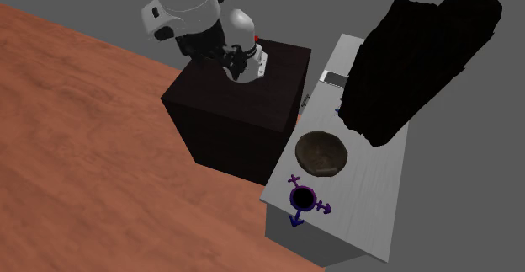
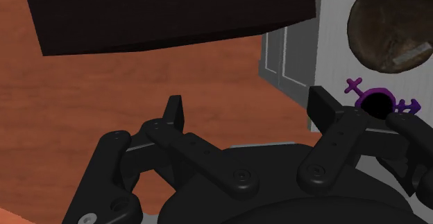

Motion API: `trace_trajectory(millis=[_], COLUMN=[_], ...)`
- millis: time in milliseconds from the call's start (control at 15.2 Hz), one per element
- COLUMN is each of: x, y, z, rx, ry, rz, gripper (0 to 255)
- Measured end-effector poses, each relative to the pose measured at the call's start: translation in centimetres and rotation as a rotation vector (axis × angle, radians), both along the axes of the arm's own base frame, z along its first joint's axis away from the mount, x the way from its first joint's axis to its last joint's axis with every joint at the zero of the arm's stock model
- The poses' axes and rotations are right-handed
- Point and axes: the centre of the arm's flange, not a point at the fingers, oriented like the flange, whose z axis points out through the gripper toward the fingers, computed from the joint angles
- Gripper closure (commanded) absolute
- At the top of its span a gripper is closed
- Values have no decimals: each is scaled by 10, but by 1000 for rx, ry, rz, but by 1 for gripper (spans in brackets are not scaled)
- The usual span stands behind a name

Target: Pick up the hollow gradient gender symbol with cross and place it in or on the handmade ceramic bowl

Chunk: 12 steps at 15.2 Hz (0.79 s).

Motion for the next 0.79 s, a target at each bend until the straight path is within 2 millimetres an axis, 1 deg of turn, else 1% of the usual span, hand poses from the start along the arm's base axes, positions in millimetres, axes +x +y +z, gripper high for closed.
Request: trace_trajectory(millis=[132, 462, 660, 792], x=[11, 35, 49, 60], y=[20, 62, 83, 102], z=[-20, -59, -90, -108], rx=[2, 5, 7, 9], ry=[8, 27, 39, 46], rz=[-21, -72, -103, -123], gripper=[0, 0, 0, 0])
